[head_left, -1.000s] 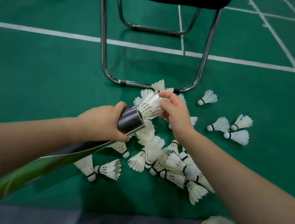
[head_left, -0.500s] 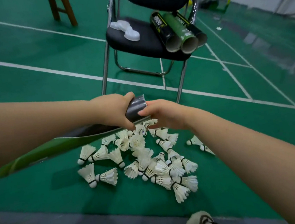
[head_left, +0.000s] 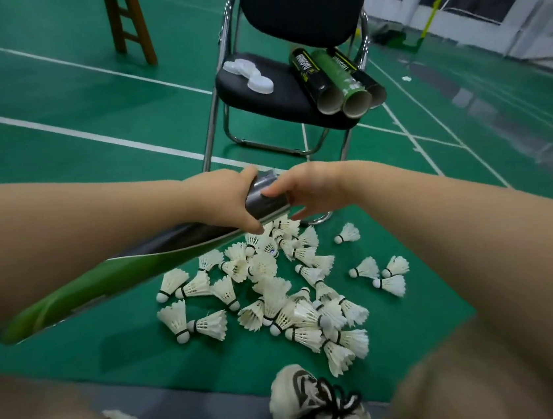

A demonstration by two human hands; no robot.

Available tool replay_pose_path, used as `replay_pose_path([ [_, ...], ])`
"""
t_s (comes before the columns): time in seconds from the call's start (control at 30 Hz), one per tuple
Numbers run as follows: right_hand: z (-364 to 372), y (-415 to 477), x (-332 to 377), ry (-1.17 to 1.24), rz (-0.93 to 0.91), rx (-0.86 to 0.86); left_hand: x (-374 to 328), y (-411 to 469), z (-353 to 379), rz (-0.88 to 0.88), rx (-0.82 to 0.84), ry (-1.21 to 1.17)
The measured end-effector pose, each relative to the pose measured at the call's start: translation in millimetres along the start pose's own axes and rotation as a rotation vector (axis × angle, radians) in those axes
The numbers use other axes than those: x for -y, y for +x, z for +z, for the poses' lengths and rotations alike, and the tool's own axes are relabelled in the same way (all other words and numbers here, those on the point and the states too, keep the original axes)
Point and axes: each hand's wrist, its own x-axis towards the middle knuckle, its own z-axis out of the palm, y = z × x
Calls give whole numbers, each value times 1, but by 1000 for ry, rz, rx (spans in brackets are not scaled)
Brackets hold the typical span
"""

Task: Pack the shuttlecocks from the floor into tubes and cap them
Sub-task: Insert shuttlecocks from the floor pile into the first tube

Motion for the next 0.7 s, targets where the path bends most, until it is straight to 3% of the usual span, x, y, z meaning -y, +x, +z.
replay_pose_path([
  [0.13, -8, 26, 8, -40, 28, 88, 18, 9, 11, -68, 24, 25],
  [0.33, -7, 85, -17, 215, -38, 49, 45, 30, 32, -166, 89, -8],
  [0.53, 11, 135, -79, 614, -73, -245, 65, 32, 54, -234, 133, -24],
  [0.6, 30, 156, -115, 518, 55, -298, 70, 29, 67, -244, 156, -31],
  [0.7, 62, 183, -161, 184, 157, -249, 77, 28, 81, -277, 179, -55],
])
